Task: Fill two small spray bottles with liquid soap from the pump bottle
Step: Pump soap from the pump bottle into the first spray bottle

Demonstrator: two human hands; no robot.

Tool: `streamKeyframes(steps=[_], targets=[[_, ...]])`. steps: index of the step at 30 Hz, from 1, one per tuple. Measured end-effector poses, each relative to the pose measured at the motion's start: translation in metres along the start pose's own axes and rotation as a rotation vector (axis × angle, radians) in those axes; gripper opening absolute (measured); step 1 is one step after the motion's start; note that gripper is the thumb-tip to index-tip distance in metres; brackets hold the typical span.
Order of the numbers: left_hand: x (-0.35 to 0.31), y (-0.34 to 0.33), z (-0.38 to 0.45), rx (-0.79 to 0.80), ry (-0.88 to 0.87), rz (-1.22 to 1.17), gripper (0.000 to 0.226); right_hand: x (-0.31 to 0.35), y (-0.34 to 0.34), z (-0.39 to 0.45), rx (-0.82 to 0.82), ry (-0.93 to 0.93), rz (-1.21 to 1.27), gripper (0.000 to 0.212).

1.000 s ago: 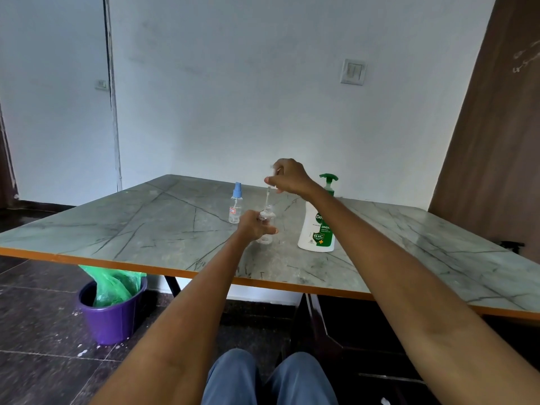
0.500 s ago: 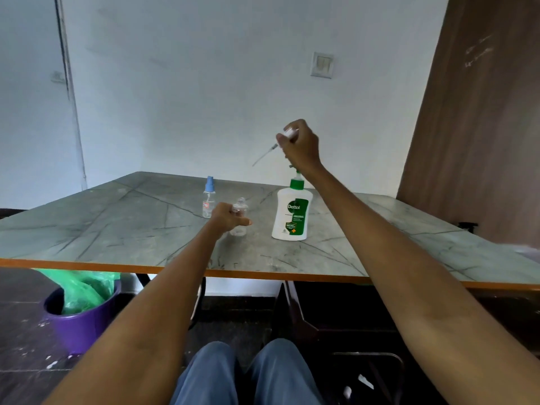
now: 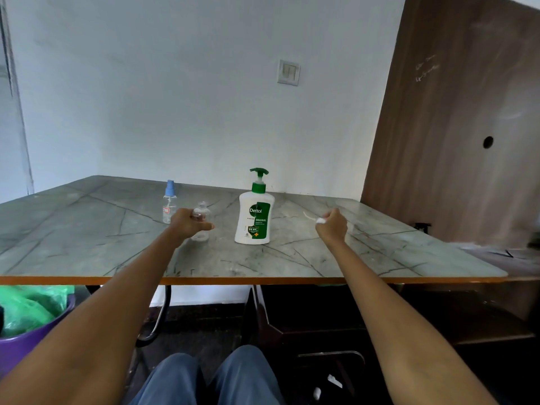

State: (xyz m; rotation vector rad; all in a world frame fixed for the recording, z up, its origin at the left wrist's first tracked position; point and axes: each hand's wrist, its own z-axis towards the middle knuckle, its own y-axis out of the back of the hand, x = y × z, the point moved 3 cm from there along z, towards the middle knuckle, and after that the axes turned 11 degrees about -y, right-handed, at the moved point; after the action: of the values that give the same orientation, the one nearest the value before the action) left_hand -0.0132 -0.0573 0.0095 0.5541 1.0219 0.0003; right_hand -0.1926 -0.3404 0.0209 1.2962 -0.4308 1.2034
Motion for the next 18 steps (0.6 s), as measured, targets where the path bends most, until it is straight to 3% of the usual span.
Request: streamKeyframes(steps=[6, 9, 18], targets=[[-0.005, -0.001, -0.004, 0.002, -0.013, -0.009, 0.040, -0.022, -0.008, 0.008, 0.124, -0.064, -0.268, 0.022], [-0.006, -0.001, -0.006, -0.009, -0.022, -0.012, 0.040, -0.021, -0.009, 0.009, 0.136, -0.063, -0.246, 0.016], [-0.006, 0.001, -0.008, -0.012, 0.007, -0.031, 0.043, -0.024, -0.014, 0.014, 0.137, -0.036, -0.236, 0.033]])
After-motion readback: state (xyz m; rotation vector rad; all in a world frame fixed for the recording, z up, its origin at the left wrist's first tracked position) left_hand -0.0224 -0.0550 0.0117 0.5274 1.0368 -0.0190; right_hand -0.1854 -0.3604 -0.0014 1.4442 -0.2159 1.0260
